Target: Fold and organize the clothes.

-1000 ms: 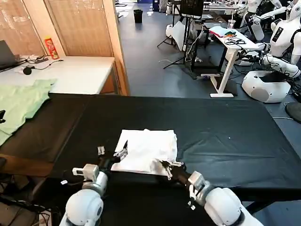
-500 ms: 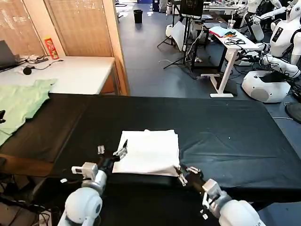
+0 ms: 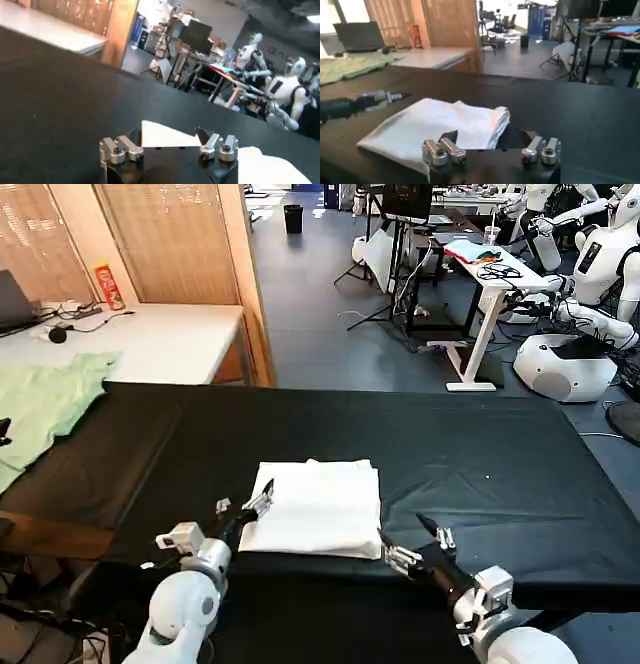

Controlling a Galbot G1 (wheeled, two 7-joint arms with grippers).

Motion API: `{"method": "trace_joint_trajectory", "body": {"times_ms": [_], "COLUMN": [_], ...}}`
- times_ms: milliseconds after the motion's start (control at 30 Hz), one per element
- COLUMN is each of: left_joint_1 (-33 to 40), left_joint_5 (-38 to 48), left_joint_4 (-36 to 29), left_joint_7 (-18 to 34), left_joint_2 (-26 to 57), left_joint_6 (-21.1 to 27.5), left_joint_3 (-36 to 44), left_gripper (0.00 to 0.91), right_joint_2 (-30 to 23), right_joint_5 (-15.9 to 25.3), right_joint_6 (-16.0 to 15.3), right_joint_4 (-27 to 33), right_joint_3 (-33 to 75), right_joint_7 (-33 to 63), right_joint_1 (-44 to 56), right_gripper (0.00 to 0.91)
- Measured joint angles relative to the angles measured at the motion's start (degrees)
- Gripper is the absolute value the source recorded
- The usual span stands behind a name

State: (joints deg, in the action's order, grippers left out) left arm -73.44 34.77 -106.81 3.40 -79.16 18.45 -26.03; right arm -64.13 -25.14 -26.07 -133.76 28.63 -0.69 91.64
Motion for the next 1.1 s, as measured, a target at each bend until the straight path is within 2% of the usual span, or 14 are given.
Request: {"method": "trace_joint_trajectory", "body": {"times_ms": [200, 233, 267, 300, 333, 367, 867, 967, 1100], "left_joint_1": [-0.6, -0.7, -0.8, -0.9, -1.2, -1.5, -2.6, -2.0, -1.4], "left_joint_5": [2.8, 2.8, 2.8, 3.0, 3.2, 3.3, 1.8, -2.5, -11.7], "left_joint_4": [2.2, 2.3, 2.5, 2.5, 2.5, 2.4, -0.3, -0.9, -2.2], "left_joint_7": [0.0, 0.0, -0.1, -0.2, -0.3, -0.3, 0.4, 0.9, 0.7], "left_joint_2": [-0.2, -0.2, -0.2, -0.2, -0.2, -0.3, -1.0, -0.3, 2.0], "left_joint_6": [-0.2, -0.3, -0.4, -0.4, -0.4, -0.5, 1.3, 2.1, 2.4], "left_joint_3": [-0.3, -0.4, -0.4, -0.5, -0.4, -0.5, -0.6, -1.2, -2.6], "left_gripper": [0.878, 0.790, 0.741, 0.419, 0.185, 0.000, 0.000, 0.000, 0.000], "right_joint_2": [-0.4, -0.5, -0.6, -0.6, -0.7, -0.8, -1.8, -2.3, -3.2], "right_joint_5": [-0.6, -0.6, -0.7, -0.7, -0.7, -0.7, -0.4, 0.4, 3.4], "right_joint_6": [-0.1, -0.1, -0.2, -0.2, -0.2, -0.2, -0.2, -0.2, -0.3], "right_joint_4": [-0.5, -0.5, -0.5, -0.5, -0.4, -0.3, 0.4, 0.7, 1.7], "right_joint_3": [0.8, 0.8, 0.8, 0.8, 0.8, 0.8, 0.5, 0.8, 1.5], "right_joint_7": [0.2, 0.2, 0.2, 0.2, 0.2, 0.2, 0.4, 1.1, 1.7], "right_joint_1": [-0.4, -0.5, -0.7, -0.8, -0.9, -1.0, -2.3, -2.4, -2.9], "right_gripper": [0.878, 0.878, 0.878, 0.878, 0.878, 0.878, 0.878, 0.878, 0.878]}}
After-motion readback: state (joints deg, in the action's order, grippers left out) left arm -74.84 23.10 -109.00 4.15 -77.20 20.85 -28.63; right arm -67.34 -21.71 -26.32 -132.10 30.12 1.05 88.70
